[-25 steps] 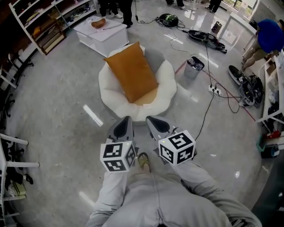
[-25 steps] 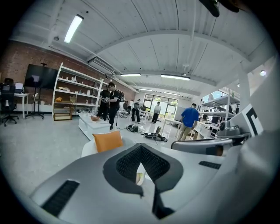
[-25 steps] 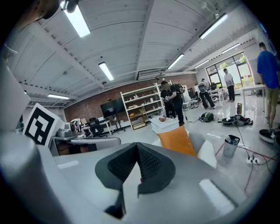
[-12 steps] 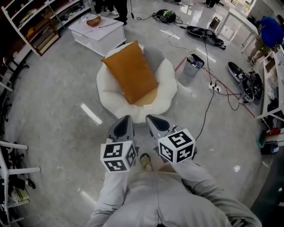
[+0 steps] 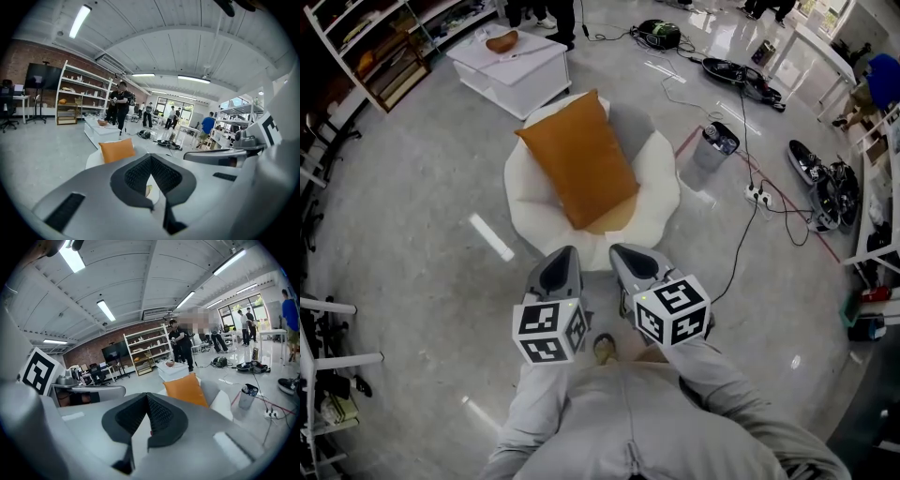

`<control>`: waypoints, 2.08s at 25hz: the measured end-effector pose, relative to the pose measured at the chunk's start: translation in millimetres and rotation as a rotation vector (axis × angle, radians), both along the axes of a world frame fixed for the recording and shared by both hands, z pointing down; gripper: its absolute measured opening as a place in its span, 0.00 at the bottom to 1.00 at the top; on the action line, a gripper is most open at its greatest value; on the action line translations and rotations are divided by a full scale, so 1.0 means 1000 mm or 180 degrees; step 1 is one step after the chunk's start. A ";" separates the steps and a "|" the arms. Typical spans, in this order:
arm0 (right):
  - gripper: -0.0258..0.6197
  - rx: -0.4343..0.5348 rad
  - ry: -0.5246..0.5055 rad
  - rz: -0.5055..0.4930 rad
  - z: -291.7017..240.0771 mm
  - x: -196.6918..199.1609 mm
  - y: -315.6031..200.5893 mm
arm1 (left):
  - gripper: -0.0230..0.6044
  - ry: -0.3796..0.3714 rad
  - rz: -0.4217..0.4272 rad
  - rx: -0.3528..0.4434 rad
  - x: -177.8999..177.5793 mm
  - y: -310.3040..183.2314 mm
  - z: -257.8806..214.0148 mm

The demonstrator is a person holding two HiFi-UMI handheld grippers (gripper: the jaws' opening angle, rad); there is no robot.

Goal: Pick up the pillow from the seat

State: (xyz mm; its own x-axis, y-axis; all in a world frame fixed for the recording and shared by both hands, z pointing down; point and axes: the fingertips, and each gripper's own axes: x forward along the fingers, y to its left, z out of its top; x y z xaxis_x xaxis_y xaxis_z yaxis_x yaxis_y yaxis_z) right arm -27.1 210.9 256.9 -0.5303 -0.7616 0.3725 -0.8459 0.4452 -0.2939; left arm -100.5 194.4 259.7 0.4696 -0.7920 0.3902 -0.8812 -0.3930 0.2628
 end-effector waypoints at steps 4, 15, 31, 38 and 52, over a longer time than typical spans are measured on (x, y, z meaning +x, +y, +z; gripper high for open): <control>0.04 -0.0019 0.0012 -0.0078 0.005 0.011 -0.040 | 0.03 -0.0018 -0.0076 -0.0012 0.009 -0.042 0.008; 0.04 -0.0074 0.0129 -0.0255 0.010 0.047 -0.155 | 0.03 0.0006 -0.0310 -0.0112 0.037 -0.149 0.016; 0.04 -0.0258 0.0175 -0.0539 0.035 0.091 -0.271 | 0.03 -0.0012 -0.0635 -0.0314 0.076 -0.252 0.042; 0.04 -0.0395 0.0150 -0.0418 0.065 0.099 -0.311 | 0.03 -0.0053 -0.0771 -0.0434 0.065 -0.277 0.072; 0.15 -0.0808 0.0314 -0.0417 0.230 0.098 -0.399 | 0.03 -0.0117 -0.0859 -0.0866 0.030 -0.343 0.240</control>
State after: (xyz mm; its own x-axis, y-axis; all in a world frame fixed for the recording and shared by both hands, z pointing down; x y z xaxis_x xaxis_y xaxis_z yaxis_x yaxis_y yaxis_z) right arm 71.3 -187.9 487.1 -0.5695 -0.5652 0.5969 -0.8161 0.4752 -0.3288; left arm -70.2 -149.1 499.8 0.2401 -0.7504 0.6159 -0.9542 -0.0658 0.2919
